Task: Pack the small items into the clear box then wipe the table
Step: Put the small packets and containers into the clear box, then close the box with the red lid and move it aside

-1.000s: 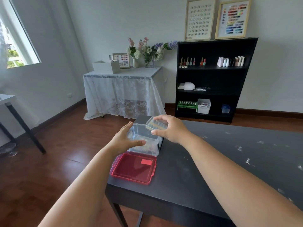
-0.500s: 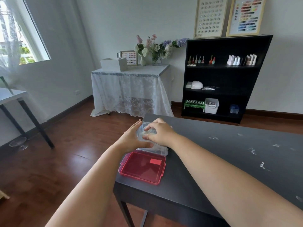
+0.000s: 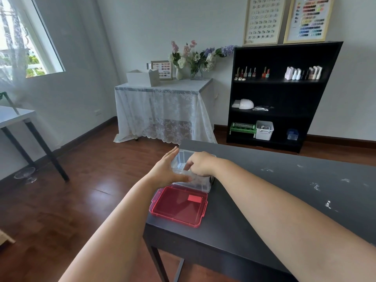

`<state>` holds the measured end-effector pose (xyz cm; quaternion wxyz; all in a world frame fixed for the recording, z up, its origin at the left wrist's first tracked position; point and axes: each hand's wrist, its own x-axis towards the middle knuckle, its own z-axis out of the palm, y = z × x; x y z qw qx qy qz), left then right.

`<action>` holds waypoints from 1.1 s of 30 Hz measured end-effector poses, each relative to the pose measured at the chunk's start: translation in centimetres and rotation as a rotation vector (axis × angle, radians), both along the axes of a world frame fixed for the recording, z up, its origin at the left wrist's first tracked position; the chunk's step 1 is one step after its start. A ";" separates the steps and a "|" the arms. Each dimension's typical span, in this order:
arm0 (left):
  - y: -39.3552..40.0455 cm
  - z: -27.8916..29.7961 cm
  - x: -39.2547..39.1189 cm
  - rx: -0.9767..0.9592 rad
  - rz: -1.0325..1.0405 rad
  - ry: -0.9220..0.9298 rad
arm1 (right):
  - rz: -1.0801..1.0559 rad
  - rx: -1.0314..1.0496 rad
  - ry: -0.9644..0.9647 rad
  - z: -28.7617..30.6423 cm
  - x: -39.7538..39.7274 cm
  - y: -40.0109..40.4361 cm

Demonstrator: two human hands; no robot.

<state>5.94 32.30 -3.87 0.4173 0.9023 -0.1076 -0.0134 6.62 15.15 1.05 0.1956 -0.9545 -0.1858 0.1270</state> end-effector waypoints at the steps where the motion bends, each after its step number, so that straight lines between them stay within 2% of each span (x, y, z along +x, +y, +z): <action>1: 0.0 0.0 0.0 0.007 -0.001 -0.001 | -0.011 0.030 -0.041 -0.1 0.0 -0.1; 3: 0.0 -0.1 -0.2 0.016 -0.006 0.001 | -0.036 0.090 -0.096 -0.5 0.0 -0.3; 8: 0.3 -0.5 -0.8 0.011 -0.017 0.000 | 0.008 0.023 -0.081 -1.4 -0.7 -0.5; 10: 0.4 -0.2 -0.8 0.014 -0.022 0.003 | 0.029 0.062 -0.055 -1.3 -0.7 -0.6; 12: 0.7 0.0 -1.0 -0.013 -0.018 -0.005 | -0.009 0.205 -0.097 -1.0 -1.1 -1.3; 16: 2.2 0.1 -2.3 -0.268 0.094 -0.021 | -0.226 0.615 -0.419 -1.3 -4.0 -3.8; 18: 3.2 0.1 -2.9 -0.264 0.195 -0.018 | -0.370 0.737 -0.484 -2.2 -6.0 -4.8; 22: 4.5 -0.8 -4.7 -0.080 0.296 0.010 | -0.519 0.704 -0.331 -4.6 -9.5 -5.5; 25: 4.9 -1.9 -5.9 0.099 0.315 0.044 | -0.489 0.528 -0.146 -5.7 -10.5 -4.9; 27: 4.6 -2.0 -6.6 0.167 0.299 0.096 | -0.453 0.466 -0.092 -6.0 -10.9 -4.2; 30: 4.1 -1.4 -7.3 0.217 0.290 0.112 | -0.429 0.457 -0.084 -6.2 -11.3 -3.4; 33: 4.2 -0.6 -7.9 0.114 0.318 0.124 | -0.538 0.588 -0.025 -6.0 -11.7 -3.6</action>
